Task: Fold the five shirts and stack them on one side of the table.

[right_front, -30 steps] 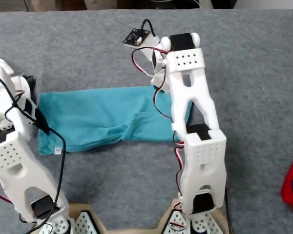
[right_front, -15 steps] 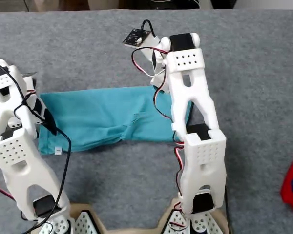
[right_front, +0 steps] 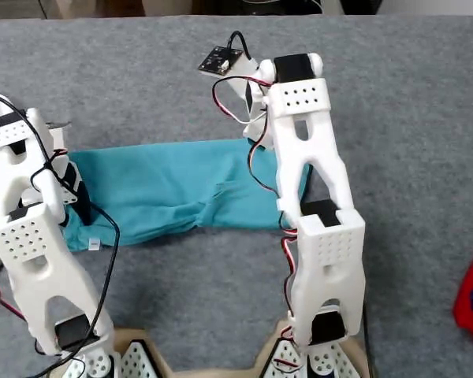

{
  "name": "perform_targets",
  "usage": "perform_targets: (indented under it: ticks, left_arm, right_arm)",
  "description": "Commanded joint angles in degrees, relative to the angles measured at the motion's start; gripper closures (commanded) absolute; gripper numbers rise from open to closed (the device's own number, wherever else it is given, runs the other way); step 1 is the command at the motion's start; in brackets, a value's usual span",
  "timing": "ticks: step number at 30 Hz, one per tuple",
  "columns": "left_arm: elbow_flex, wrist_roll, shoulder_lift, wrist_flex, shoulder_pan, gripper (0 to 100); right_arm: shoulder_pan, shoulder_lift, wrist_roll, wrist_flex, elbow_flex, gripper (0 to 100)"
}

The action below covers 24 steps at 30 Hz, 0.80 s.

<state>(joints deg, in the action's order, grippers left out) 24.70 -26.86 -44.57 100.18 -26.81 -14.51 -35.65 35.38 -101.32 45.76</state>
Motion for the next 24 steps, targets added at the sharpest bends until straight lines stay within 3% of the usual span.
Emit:
perform_targets:
  ticks: [1,17,24]
  left_arm:
    - [2.9,-0.18,0.04,0.53,-0.62,86]
    - [9.58,-1.67,4.44,0.53,-4.66,80]
    - [10.81,-2.55,-1.19,0.26,-4.75,80]
  right_arm:
    - [1.1,0.48,-0.26,-0.97,2.95,99.3]
    - [1.1,0.48,-0.18,-0.97,2.95,99.3]
    - [1.1,0.48,-0.18,-0.97,2.95,99.3]
